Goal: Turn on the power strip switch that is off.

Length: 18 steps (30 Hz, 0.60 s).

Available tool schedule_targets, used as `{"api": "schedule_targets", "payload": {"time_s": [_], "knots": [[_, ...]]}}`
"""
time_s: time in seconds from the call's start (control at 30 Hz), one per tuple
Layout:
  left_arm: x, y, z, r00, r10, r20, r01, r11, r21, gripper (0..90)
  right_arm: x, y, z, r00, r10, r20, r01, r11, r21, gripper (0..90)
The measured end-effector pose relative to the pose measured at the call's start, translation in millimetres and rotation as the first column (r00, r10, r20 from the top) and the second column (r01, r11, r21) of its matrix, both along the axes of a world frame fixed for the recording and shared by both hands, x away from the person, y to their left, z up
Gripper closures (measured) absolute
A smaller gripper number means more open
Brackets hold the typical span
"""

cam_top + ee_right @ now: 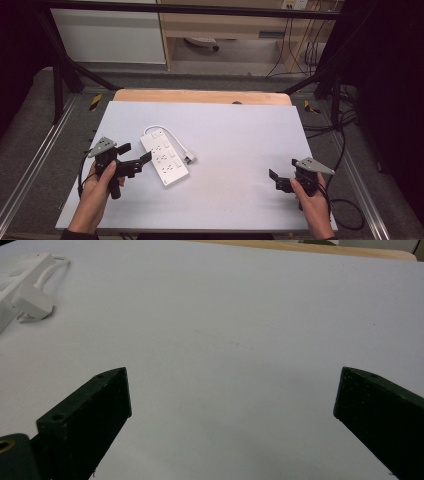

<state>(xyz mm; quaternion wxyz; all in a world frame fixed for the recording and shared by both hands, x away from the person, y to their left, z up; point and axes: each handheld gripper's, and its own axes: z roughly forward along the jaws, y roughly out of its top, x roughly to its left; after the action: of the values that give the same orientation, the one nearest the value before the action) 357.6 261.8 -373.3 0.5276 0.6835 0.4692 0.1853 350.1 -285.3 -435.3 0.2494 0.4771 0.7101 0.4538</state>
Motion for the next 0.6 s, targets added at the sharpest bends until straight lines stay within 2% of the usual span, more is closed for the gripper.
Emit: {"api": "schedule_targets", "payload": {"time_s": [0.3,0.6], "knots": [[-15.1,22.0,-8.9,0.9992,0.041,-0.007,-0.041,0.9991,-0.008,7.7,-0.1,-0.5,0.1,1.0000,0.001,0.000,-0.001,1.0000,0.003,2.2],[-29.0,38.4,-20.0,0.9987,0.051,-0.001,-0.051,0.9985,0.020,8.1,-0.2,-1.1,0.0,1.0000,-0.002,0.001,0.002,1.0000,0.002,2.2]]}}
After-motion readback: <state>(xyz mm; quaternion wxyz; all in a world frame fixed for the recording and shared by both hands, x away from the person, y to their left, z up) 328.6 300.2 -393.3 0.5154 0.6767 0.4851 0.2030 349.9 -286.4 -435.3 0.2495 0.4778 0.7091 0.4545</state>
